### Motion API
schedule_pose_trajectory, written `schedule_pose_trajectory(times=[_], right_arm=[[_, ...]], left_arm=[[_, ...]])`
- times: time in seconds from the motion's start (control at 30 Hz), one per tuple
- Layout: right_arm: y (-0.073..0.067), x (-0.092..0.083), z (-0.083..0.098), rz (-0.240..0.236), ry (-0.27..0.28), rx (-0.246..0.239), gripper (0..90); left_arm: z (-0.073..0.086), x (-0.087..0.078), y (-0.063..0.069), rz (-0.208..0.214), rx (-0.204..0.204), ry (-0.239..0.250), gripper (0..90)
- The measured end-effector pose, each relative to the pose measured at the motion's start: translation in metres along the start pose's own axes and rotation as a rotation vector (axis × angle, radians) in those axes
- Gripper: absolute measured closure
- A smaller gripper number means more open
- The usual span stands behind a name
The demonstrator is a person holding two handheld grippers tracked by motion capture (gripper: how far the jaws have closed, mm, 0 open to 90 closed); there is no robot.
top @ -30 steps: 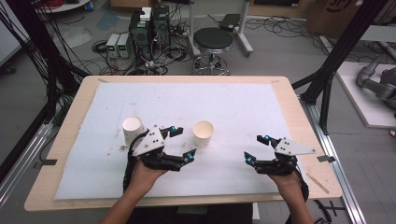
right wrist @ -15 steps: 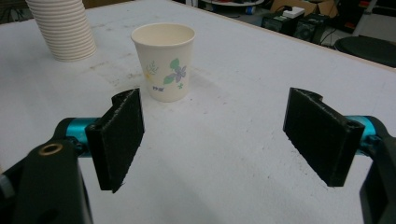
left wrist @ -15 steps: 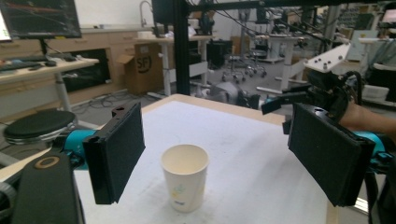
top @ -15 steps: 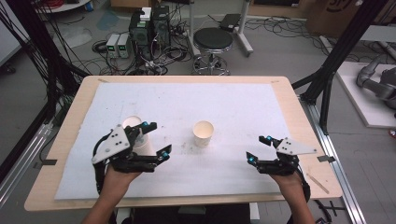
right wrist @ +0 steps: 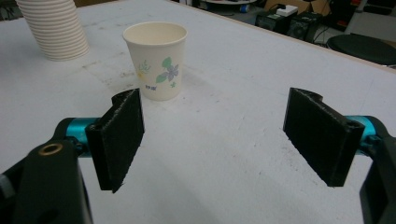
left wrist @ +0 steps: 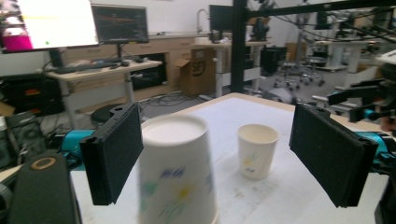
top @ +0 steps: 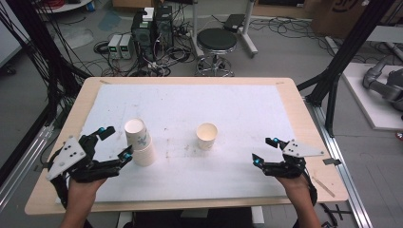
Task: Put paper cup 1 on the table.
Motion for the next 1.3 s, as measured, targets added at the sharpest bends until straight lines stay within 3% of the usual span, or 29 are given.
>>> schedule_pose_trajectory(times=[0.27,1.3], right_arm=[[-0.001,-0.002,0.001,0.007,-0.005,0.008,21.1],[0.000,0.002,-0.002,0.010,-0.013,0.005,21.1]], left_arm=[[0.014,-0.013,-0.014,-0.046,-0.038,-0.002,16.9],[0.023,-0.004,-0.010,-0.022,-0.042,-0.025,16.8]])
Point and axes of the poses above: each handheld gripper's, and its own axes: x roughly forward along the jaws, z roughly out of its underside, y roughly to its right, the point moved 7 cm from there along x, roughly forward along the jaws, and after that the axes turned 2 degrees about x, right-handed, at the moved point
